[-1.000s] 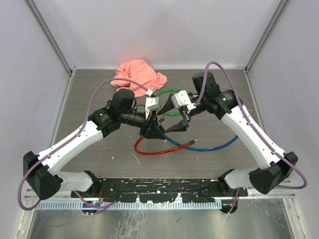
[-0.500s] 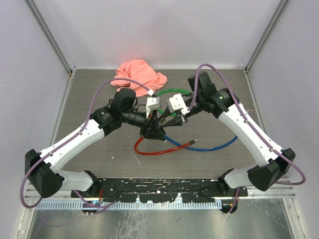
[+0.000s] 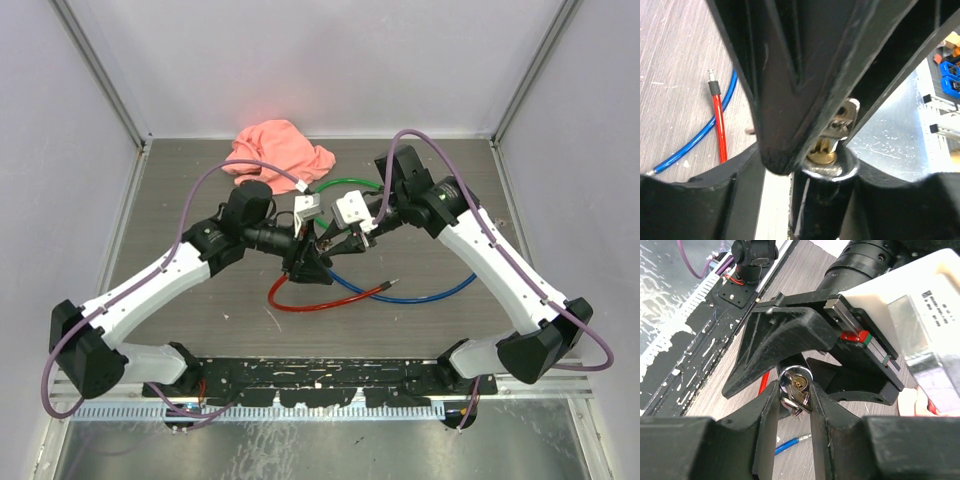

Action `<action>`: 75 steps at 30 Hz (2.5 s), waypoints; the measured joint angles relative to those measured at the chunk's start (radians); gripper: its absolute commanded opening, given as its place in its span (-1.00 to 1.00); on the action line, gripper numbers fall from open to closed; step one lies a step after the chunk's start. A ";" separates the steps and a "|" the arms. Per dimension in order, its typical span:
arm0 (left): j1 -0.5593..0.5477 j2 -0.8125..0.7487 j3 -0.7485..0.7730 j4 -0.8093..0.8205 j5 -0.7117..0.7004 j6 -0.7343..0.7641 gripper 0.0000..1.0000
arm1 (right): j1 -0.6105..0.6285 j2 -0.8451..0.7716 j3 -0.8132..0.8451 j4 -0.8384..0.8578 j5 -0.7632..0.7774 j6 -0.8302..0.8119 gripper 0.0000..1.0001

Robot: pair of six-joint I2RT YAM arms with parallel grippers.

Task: Lock with the key
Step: Lock the lock.

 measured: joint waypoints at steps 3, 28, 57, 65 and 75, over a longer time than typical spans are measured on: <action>0.003 -0.035 -0.040 0.012 -0.034 -0.009 0.37 | -0.002 -0.001 0.000 0.006 -0.005 0.018 -0.94; 0.014 -0.394 -0.471 0.298 -0.389 -0.111 -0.55 | -0.076 -0.014 -0.026 0.065 -0.029 0.101 -0.96; 0.210 -0.110 0.073 0.245 -0.263 0.007 -1.00 | -0.653 -0.348 -0.586 0.668 -0.076 1.201 0.65; 0.210 -0.003 0.248 0.275 -0.302 -0.037 -1.00 | -0.632 -0.274 -0.931 1.084 0.205 2.012 0.80; 0.210 -0.003 0.300 0.388 -0.445 -0.101 -1.00 | -0.484 -0.215 -0.906 1.106 0.398 2.513 0.69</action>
